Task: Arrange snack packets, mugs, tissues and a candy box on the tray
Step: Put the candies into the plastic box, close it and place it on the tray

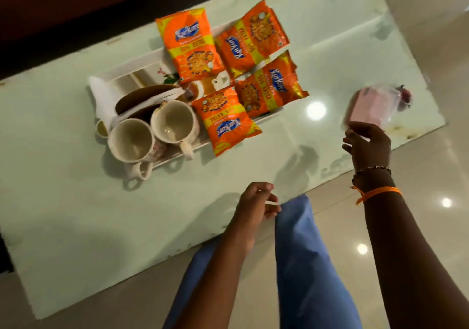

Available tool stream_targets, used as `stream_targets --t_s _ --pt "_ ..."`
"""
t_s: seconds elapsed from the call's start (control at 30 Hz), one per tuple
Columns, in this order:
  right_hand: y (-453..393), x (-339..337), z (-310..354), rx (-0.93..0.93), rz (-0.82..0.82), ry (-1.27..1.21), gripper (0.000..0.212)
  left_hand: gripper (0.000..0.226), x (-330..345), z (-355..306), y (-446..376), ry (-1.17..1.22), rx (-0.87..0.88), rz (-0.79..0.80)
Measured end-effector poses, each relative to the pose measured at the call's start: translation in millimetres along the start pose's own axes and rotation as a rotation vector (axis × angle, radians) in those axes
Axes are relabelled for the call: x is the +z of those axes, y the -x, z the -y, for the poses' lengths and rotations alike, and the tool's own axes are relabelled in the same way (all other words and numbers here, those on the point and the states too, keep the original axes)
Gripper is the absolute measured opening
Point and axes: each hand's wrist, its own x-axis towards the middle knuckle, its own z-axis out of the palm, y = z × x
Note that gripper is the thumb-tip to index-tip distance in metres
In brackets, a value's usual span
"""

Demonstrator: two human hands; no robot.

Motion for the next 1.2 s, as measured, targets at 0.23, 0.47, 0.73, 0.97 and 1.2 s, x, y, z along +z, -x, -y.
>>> stream_targets --t_s 0.23,0.47,0.73,0.97,1.2 --pt "-74.3 -23.0 -15.3 -0.186 -0.072 0.334 0.051 0.016 70.3 -33.2 -52.2 -0.061 0.135 0.124" --pt "-126.5 -25.4 -15.0 -0.145 -0.081 0.599 0.087 0.013 140.4 -51.2 -98.1 -0.138 0.098 0.113" --pt "-137.2 -50.0 -8.8 -0.083 0.232 -0.222 0.062 0.061 203.5 -69.2 -142.8 0.001 0.029 0.162" --pt "-144.2 -55.0 0.7 0.060 0.417 -0.233 0.037 0.092 225.8 -98.2 -157.8 -0.234 0.401 -0.194" --pt "-158.8 -63.5 14.3 -0.802 0.372 0.324 0.028 0.094 207.2 -116.1 -145.0 -0.430 0.592 -0.272"
